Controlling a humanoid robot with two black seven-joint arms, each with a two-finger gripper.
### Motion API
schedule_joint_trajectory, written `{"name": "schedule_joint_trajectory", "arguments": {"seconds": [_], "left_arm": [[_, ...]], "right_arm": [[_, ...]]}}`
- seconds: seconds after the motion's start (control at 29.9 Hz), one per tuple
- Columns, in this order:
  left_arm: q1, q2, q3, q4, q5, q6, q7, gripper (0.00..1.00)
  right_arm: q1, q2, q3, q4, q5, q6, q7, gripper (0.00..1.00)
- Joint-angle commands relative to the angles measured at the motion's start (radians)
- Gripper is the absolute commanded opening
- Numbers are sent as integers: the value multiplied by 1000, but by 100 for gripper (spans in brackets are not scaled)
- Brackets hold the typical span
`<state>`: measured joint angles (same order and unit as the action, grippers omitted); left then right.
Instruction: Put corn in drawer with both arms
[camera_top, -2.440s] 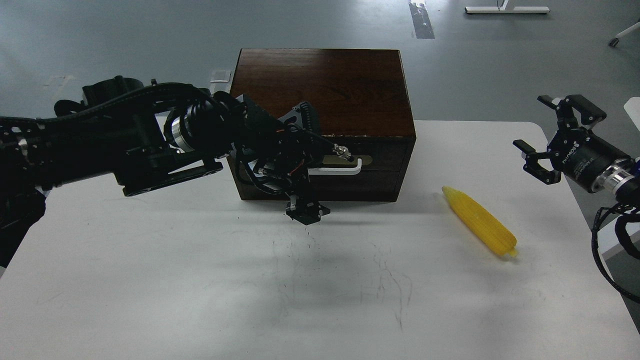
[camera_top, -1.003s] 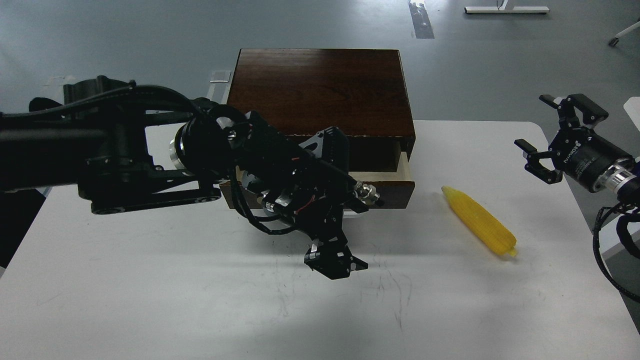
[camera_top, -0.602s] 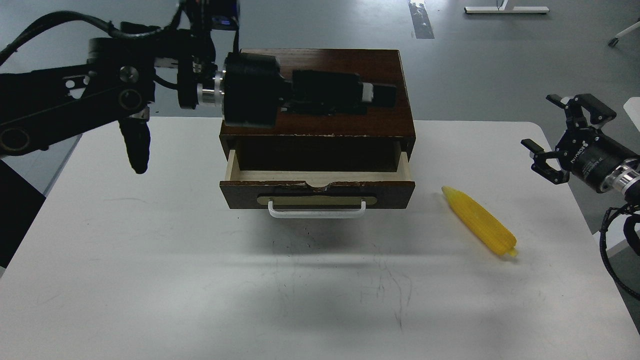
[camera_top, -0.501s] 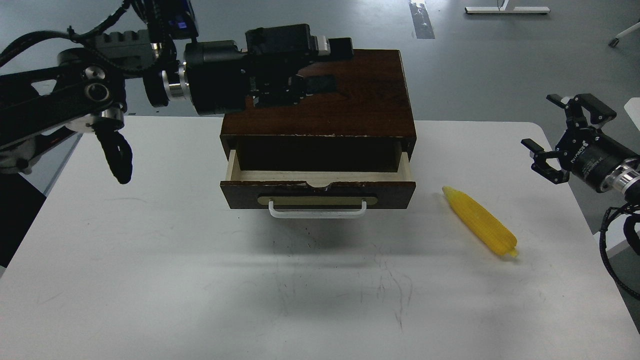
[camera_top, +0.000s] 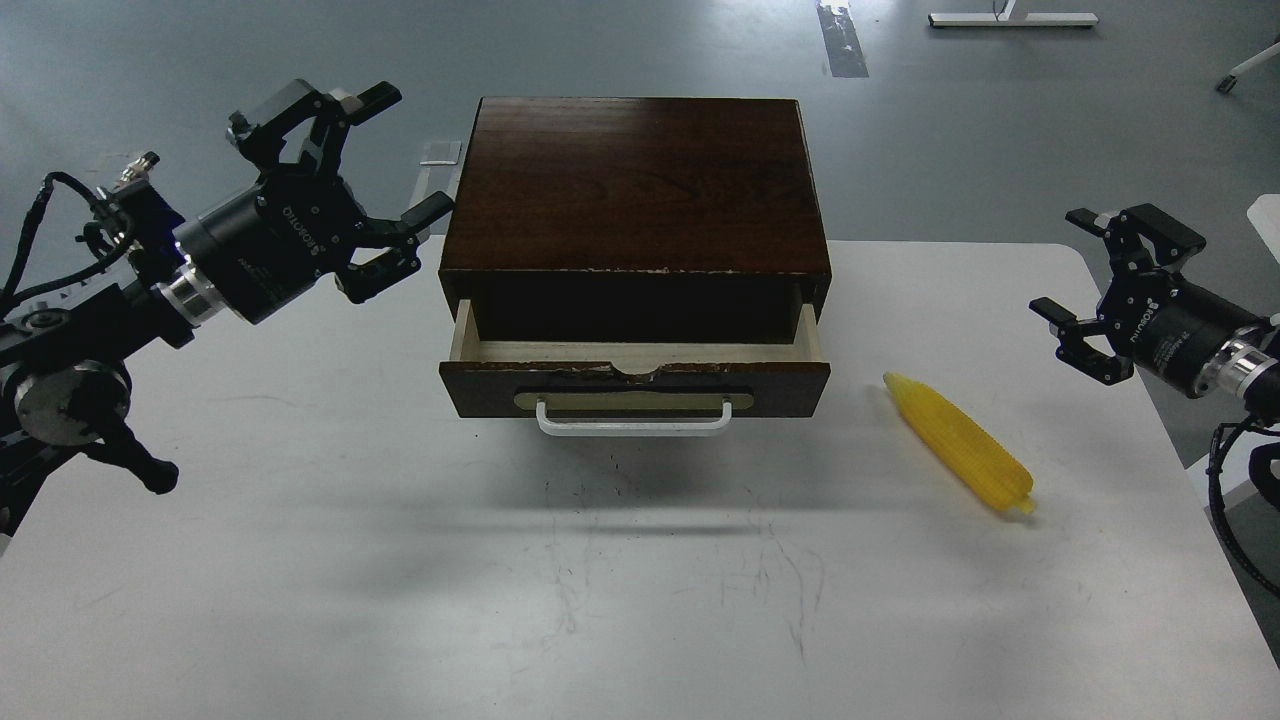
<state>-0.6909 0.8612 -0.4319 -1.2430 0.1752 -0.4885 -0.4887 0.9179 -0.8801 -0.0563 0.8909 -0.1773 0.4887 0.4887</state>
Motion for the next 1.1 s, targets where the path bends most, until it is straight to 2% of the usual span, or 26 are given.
{"name": "schedule_joint_trajectory", "arguments": {"seconds": [0.0, 0.17, 0.3, 0.37, 0.43, 0.5, 0.64, 0.77, 1.07], "left_arm": [[27, -1, -13, 37, -2, 0, 0, 98], [31, -2, -13, 51, -2, 0, 0, 98], [31, -10, -14, 50, -2, 0, 0, 98], [31, -11, -14, 50, -2, 0, 0, 98], [31, -13, -18, 50, 0, 0, 0, 98], [31, -13, -18, 50, 0, 0, 0, 98], [31, -11, -19, 47, -2, 0, 0, 98], [31, -11, -30, 43, 1, 0, 0, 98], [31, -16, -33, 37, 3, 0, 0, 98]], "right_arm": [[48, -34, 1, 3, -237, 0, 0, 100], [128, -54, 0, 6, -535, 0, 0, 100], [157, -46, 3, 42, -922, 0, 0, 100], [153, -45, 0, 59, -1000, 0, 0, 100], [151, -34, -11, 85, -1092, 0, 0, 100], [154, 28, -17, 88, -1207, 0, 0, 100], [173, 70, -59, 62, -1271, 0, 0, 100], [208, 130, -166, 8, -1274, -50, 0, 100], [202, 204, -229, -41, -1274, -87, 0, 98]]}}
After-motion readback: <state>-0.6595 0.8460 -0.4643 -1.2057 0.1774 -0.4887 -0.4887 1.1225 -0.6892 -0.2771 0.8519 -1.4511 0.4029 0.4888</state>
